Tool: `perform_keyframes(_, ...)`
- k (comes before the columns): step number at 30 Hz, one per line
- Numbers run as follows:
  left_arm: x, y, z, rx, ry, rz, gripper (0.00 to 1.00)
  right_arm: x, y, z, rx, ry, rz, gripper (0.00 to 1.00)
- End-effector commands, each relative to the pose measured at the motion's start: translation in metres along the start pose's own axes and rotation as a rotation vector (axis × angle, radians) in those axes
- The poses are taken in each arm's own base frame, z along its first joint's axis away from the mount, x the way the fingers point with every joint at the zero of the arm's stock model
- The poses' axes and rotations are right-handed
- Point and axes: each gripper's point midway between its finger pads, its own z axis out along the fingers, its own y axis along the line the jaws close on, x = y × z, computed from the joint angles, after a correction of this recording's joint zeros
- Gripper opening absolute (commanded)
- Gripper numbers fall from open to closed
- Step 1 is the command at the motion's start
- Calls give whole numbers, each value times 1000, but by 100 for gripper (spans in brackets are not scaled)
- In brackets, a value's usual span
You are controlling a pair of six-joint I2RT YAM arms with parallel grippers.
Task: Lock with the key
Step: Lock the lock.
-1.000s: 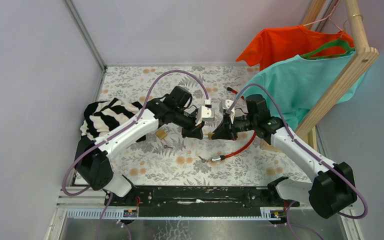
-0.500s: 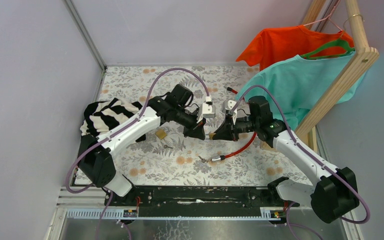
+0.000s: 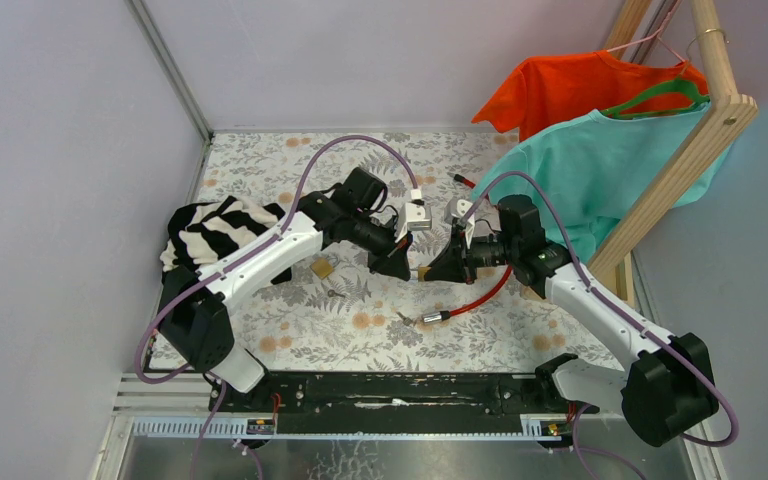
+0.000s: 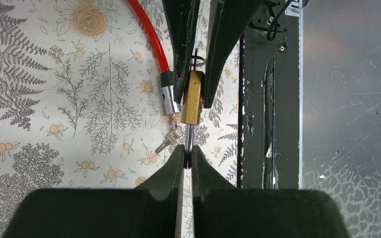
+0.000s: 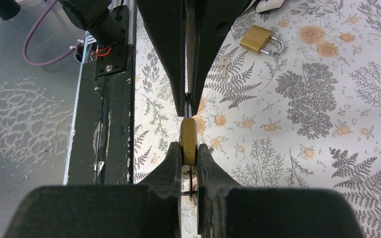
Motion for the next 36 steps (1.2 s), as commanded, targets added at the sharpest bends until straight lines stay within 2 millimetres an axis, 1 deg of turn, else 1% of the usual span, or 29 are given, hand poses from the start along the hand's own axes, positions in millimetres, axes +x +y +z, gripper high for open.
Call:
perform_keyframes(1,-66,-11,3,75,-198,156,0,-46,4,6,-13,-125,-153,0)
perform_keyframes(5,-71,-12,4,85,-213,159,0,-48,5,9,-15,-133,-152,0)
perform_keyframes(8,-71,-14,6,97,-214,160,0,-51,6,12,-17,-139,-151,0)
perform_keyframes(19,-61,-22,18,142,-205,149,0,-53,12,30,-40,-136,-159,0)
perform_keyframes(24,-57,-26,21,170,-203,139,0,-59,12,30,-36,-149,-164,0)
perform_keyframes(32,-59,-39,26,233,-209,150,0,-69,14,29,-40,-170,-174,0)
perform_keyframes(36,-61,-45,29,259,-207,141,0,-68,14,28,-35,-169,-172,0)
